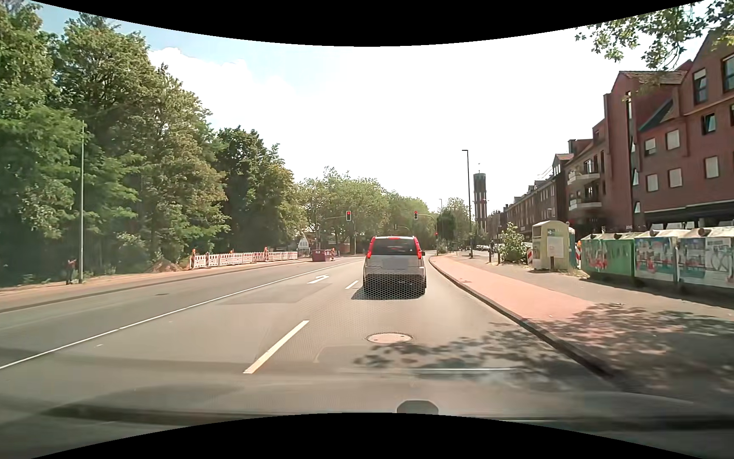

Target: Follow the waypoints while adhering to traffic rules and regulations

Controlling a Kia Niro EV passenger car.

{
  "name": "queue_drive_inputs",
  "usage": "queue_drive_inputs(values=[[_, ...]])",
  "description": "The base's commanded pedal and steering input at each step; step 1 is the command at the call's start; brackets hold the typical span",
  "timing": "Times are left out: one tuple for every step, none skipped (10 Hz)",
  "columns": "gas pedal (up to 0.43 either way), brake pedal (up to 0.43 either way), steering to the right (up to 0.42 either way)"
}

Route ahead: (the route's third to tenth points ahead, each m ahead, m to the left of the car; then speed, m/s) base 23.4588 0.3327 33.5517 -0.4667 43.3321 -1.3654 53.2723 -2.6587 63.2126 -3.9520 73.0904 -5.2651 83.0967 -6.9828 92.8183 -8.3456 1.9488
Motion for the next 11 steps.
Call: queue_drive_inputs(values=[[0.000,0.018,0.014],[0.000,0.018,0.014],[0.000,0.018,0.013],[0.000,0.018,0.013],[0.000,0.018,0.013],[0.000,0.018,0.013],[0.000,0.018,0.013],[0.000,0.018,0.012],[0.000,0.018,0.012],[0.000,0.018,0.011],[0.000,0.018,0.011]])
